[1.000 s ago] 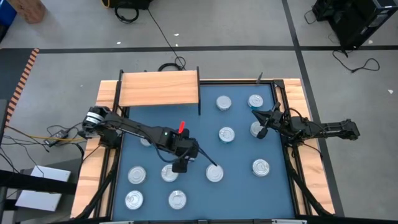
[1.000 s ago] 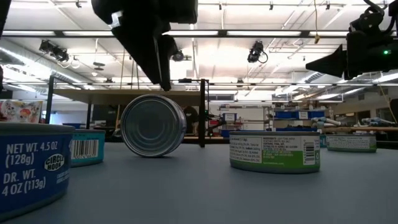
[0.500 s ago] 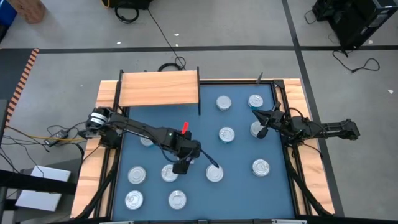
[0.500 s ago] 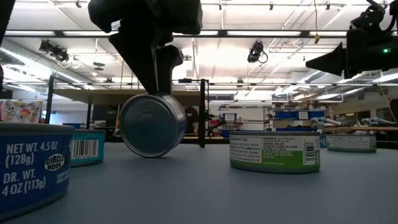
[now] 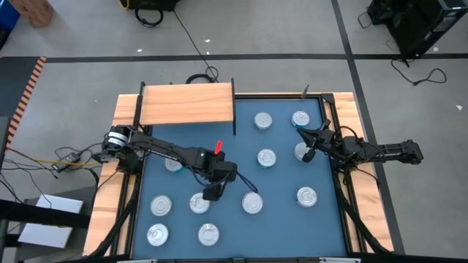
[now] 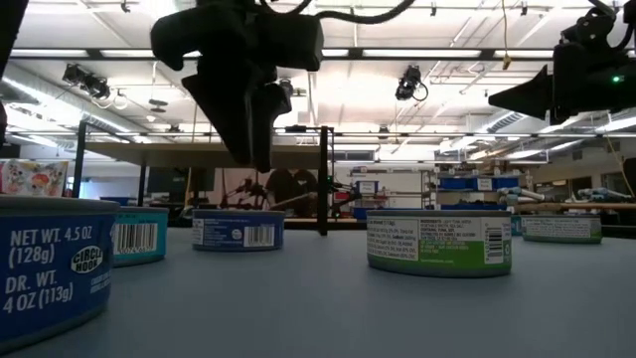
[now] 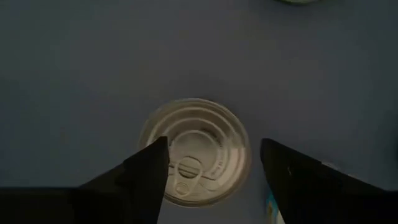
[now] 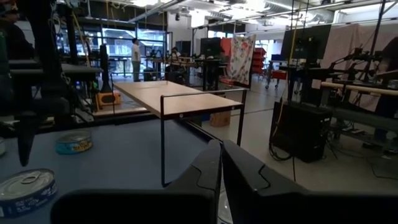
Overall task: Stack canned seafood by type on shelf
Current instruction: Put the blue tuna can on the shelf
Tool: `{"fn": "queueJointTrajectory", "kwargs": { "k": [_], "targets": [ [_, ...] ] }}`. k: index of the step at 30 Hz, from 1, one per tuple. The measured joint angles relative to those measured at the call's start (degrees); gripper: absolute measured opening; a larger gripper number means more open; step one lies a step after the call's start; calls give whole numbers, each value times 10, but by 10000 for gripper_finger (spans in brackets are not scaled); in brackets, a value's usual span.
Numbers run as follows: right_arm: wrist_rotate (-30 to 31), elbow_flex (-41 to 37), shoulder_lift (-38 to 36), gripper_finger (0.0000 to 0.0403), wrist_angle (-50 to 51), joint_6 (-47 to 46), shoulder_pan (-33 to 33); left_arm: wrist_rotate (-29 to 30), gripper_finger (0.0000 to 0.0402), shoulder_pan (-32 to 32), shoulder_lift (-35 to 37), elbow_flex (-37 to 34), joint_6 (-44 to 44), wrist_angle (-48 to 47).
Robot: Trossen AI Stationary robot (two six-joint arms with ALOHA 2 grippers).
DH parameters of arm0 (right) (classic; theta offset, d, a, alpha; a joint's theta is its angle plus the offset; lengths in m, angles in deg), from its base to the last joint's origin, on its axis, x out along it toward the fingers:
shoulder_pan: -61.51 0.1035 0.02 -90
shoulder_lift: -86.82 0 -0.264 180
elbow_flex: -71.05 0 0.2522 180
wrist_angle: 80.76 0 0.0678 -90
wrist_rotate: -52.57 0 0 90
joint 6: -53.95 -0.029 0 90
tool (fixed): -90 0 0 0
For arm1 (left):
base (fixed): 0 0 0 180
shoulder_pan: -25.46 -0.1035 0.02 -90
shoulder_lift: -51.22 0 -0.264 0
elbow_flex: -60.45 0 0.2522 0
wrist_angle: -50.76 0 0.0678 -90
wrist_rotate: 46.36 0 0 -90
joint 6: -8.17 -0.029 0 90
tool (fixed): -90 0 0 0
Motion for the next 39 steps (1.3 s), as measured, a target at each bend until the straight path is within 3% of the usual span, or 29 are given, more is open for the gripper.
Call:
{"fn": "queueJointTrajectory", "kwargs": {
  "k": [6, 13, 22, 29, 39],
  "targets": [
    [0, 0, 0, 27, -1, 0, 0, -12, 247, 30, -33, 0, -16, -8],
    [0, 0, 0, 27, -2, 0, 0, 34, 217, 40, -77, 1, -4, 1],
    [0, 0, 0, 27, -2, 0, 0, 142, 109, 39, -88, 1, 3, 7],
    [0, 0, 0, 27, -2, 0, 0, 141, 10, 40, -86, 0, 12, 2],
    [0, 0, 0, 27, -1, 0, 0, 121, 2, 40, -53, 2, 34, -18]
  ]
}}
